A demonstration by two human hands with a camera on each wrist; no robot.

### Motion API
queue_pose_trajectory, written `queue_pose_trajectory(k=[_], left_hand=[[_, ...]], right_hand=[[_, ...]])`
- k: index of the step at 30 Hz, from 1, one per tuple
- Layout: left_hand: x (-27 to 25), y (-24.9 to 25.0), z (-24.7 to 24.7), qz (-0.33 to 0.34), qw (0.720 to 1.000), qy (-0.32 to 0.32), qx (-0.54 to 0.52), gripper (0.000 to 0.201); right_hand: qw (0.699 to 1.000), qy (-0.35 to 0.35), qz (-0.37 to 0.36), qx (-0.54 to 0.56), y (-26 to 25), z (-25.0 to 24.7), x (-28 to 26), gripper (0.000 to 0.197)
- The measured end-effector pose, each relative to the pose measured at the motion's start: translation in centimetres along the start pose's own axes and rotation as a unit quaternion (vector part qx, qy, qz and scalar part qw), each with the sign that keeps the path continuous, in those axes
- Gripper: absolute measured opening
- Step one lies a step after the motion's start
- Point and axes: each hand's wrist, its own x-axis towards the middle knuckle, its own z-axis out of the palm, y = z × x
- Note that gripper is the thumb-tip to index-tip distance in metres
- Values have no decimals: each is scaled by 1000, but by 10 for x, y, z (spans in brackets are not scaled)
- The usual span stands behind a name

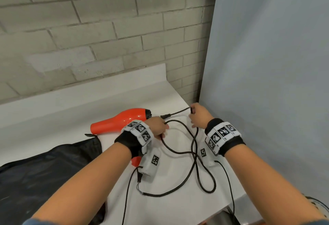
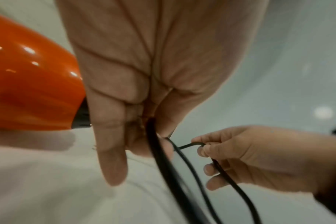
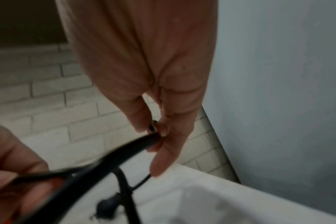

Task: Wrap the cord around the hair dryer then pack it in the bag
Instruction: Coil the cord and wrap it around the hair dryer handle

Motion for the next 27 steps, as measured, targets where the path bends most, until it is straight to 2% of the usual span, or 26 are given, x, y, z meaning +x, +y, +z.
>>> queue_pose_trajectory(k=[2, 5, 6, 9, 10, 11, 14, 17, 20, 25, 27], left_hand=[[-2, -4, -5, -21, 984, 19, -178, 24], [0, -13, -14, -45, 941, 47, -332, 18], [1, -15, -18, -56, 927, 33, -370, 28], [7, -20, -29, -62, 896, -28, -438, 84], [8, -21, -30, -58, 891, -42, -448, 91], [7, -22, -30, -56, 887, -54, -455, 91], [5, -22, -28, -42, 892, -93, -441, 68], [-3, -18, -24, -8, 912, -115, -393, 35], [-9, -12, -14, 38, 928, -106, -354, 7], [-9, -14, -6, 37, 939, -55, -338, 34], [-10, -14, -7, 65, 938, -29, -340, 30]], right_hand=[[993, 28, -49, 106, -10, -5, -12, 36], [974, 27, -161, 159, -16, -7, -35, 40], [967, 15, -191, 165, -18, -7, -43, 43], [950, -37, -248, 186, -22, -5, -65, 50], [945, -60, -260, 187, -22, -5, -70, 51], [941, -84, -269, 187, -21, -5, -75, 51], [937, -139, -269, 174, -16, -3, -81, 38], [944, -142, -250, 159, -13, 3, -82, 23], [947, -154, -249, 131, -13, 10, -82, 24], [949, -158, -265, 63, -17, 16, -83, 15], [953, -92, -269, 102, -18, 11, -84, 21]])
